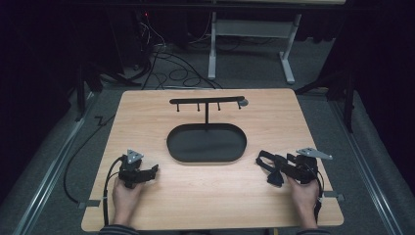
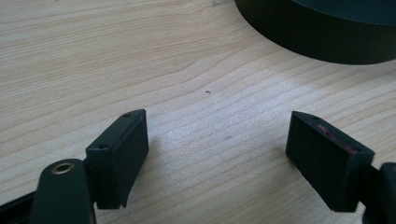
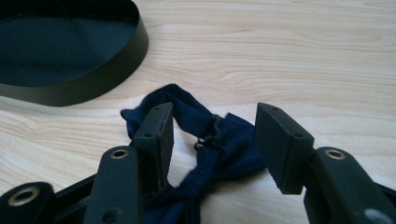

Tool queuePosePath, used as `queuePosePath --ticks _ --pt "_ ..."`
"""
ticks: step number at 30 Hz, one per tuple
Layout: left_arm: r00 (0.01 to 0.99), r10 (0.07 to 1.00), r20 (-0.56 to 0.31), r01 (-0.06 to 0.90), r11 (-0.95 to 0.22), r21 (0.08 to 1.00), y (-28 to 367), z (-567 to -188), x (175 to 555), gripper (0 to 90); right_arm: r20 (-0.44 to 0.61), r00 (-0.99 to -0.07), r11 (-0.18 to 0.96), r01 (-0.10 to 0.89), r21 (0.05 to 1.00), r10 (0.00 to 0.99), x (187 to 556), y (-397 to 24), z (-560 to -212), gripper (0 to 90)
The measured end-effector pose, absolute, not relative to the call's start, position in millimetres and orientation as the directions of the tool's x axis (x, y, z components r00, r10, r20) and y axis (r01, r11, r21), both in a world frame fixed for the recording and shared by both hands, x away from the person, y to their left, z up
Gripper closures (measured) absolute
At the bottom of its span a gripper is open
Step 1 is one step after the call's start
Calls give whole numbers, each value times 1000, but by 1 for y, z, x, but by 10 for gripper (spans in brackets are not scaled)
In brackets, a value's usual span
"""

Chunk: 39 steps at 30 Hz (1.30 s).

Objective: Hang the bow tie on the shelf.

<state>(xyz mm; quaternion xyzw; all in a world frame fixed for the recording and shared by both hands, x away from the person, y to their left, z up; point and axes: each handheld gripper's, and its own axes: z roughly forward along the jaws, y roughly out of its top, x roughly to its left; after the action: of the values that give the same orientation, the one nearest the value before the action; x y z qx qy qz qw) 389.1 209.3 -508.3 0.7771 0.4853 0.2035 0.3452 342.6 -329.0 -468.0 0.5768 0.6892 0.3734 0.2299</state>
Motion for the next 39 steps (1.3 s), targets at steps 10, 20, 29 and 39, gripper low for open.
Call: queuePosePath --ticks 10,20,29,39 --pt "446 895 -19 614 -291 734 209 -508 389 214 121 -263 79 641 764 957 361 -315 -465 515" --pt "446 895 -19 614 -291 734 209 -508 389 214 123 -281 98 657 747 952 378 -308 -468 528" --pt "446 895 -19 614 -291 734 209 -508 389 214 129 -274 97 680 726 953 388 -304 -478 542" --pt "446 895 -18 614 -291 734 209 -508 389 214 132 -268 103 710 697 954 396 -303 -488 609"
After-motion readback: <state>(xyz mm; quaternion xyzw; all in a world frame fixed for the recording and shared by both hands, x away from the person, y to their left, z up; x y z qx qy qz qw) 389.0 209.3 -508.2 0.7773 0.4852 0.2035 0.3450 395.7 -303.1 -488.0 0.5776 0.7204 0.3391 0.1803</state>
